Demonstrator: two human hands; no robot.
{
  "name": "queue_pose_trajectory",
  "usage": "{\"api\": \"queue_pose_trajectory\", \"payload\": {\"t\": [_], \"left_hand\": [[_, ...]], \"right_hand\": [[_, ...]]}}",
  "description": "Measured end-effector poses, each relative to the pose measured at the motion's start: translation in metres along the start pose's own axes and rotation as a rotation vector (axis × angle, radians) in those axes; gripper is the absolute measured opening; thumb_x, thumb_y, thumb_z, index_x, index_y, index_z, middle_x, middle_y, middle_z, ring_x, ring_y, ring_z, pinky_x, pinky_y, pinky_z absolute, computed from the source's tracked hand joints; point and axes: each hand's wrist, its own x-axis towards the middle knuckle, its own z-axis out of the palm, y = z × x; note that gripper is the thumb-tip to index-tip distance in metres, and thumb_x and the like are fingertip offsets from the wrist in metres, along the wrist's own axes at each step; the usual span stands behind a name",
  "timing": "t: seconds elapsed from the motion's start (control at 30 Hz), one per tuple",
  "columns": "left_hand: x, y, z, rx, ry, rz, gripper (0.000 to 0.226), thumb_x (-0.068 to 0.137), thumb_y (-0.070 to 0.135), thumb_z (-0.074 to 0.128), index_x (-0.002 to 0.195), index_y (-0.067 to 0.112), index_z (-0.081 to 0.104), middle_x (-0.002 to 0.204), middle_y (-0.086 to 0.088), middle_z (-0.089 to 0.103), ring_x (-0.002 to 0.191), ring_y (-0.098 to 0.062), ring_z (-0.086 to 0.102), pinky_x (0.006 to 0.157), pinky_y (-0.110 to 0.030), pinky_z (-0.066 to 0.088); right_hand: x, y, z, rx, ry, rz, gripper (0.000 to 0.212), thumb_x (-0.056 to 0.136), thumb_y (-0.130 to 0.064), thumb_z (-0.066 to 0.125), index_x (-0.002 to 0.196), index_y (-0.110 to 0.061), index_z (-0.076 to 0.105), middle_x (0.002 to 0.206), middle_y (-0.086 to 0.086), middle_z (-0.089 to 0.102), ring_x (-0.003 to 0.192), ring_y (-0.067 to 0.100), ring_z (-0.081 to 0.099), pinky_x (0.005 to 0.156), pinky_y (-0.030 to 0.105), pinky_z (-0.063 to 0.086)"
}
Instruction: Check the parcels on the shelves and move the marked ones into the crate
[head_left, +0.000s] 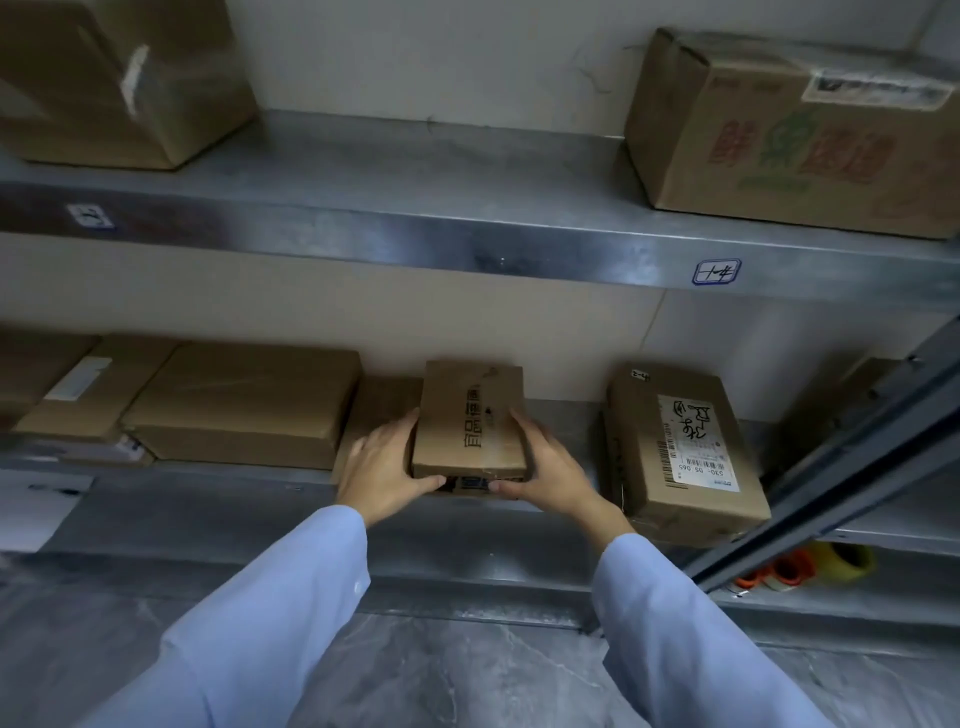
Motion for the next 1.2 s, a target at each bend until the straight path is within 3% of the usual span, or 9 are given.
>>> {"api": "queue_pose_trajectory", "payload": {"t": [0.33,0.47,0.63,0.77,0.83,0.97,1.03,1.1,1.2], "left_hand": [[0.009,0.004,0.009,-0.116,0.046,0.017,0.1,0.07,0.05,0.08,0.152,0.027,0.027,0.144,0.004,0.05,0.133,-0.02,0.043,0.111,-0.038,0.03],[0.007,0.016,-0.006,-0.184,0.04,0.05,0.098,0.073,0.043,0.081,0.152,0.028,0.026,0.145,0.003,0.05,0.133,-0.023,0.043,0.107,-0.035,0.03],[0.003,0.021,-0.03,-0.44,-0.049,0.058,0.088,0.079,0.04,0.078,0.151,0.03,0.028,0.147,0.002,0.046,0.134,-0.021,0.043,0.111,-0.043,0.037],[0.0,0.02,-0.044,-0.502,-0.052,0.073,0.085,0.077,0.029,0.082,0.147,0.024,0.034,0.146,-0.001,0.047,0.131,-0.022,0.047,0.107,-0.042,0.042],[-0.003,0.019,-0.051,-0.552,-0.06,0.075,0.089,0.074,0.022,0.084,0.147,0.023,0.033,0.148,-0.001,0.044,0.131,-0.023,0.048,0.106,-0.045,0.044],[-0.009,0.02,-0.058,-0.616,-0.059,0.093,0.099,0.069,0.013,0.087,0.149,0.026,0.029,0.15,-0.001,0.038,0.132,-0.025,0.045,0.106,-0.048,0.045],[-0.012,0.021,-0.061,-0.625,-0.063,0.111,0.103,0.068,0.011,0.088,0.15,0.028,0.028,0.148,-0.001,0.036,0.132,-0.025,0.044,0.107,-0.048,0.044],[-0.015,0.023,-0.065,-0.648,-0.082,0.102,0.105,0.068,0.013,0.088,0.151,0.03,0.025,0.147,-0.001,0.033,0.133,-0.027,0.043,0.108,-0.049,0.042],[-0.019,0.026,-0.071,-0.671,-0.111,0.083,0.105,0.072,0.019,0.085,0.153,0.031,0.019,0.151,-0.002,0.026,0.137,-0.031,0.038,0.109,-0.052,0.04]], "right_hand": [[0.004,0.005,0.003,0.13,0.072,-0.018,0.107,0.072,-0.028,0.086,0.156,-0.026,0.019,0.152,0.005,0.039,0.139,0.021,0.038,0.104,0.02,0.031],[-0.004,0.0,-0.005,0.162,0.132,-0.024,0.109,0.07,-0.03,0.087,0.155,-0.029,0.02,0.152,0.002,0.041,0.139,0.019,0.039,0.111,0.029,0.035],[-0.018,-0.013,-0.017,0.208,0.158,-0.04,0.111,0.066,-0.045,0.086,0.154,-0.032,0.02,0.153,-0.001,0.04,0.139,0.017,0.039,0.114,0.039,0.037],[-0.032,-0.034,-0.022,0.377,0.198,0.023,0.11,0.059,-0.067,0.078,0.151,-0.036,0.026,0.147,-0.007,0.046,0.132,0.015,0.049,0.108,0.044,0.044],[-0.037,-0.042,-0.022,0.429,0.236,0.042,0.103,0.064,-0.059,0.08,0.149,-0.036,0.026,0.139,-0.012,0.05,0.127,0.013,0.052,0.104,0.046,0.047],[-0.048,-0.059,-0.027,0.455,0.301,0.04,0.091,0.081,-0.019,0.08,0.151,-0.028,0.023,0.124,-0.024,0.047,0.124,0.011,0.05,0.106,0.04,0.045],[-0.053,-0.066,-0.028,0.471,0.331,0.05,0.096,0.082,-0.018,0.079,0.154,-0.025,0.017,0.135,-0.012,0.046,0.128,0.011,0.045,0.108,0.036,0.042],[-0.058,-0.073,-0.029,0.478,0.362,0.052,0.103,0.08,-0.025,0.081,0.156,-0.024,0.012,0.147,0.0,0.041,0.133,0.015,0.044,0.111,0.041,0.04],[-0.063,-0.08,-0.032,0.475,0.381,0.057,0.105,0.08,-0.027,0.082,0.157,-0.022,0.01,0.142,0.006,0.037,0.132,0.019,0.045,0.111,0.039,0.041]]}}
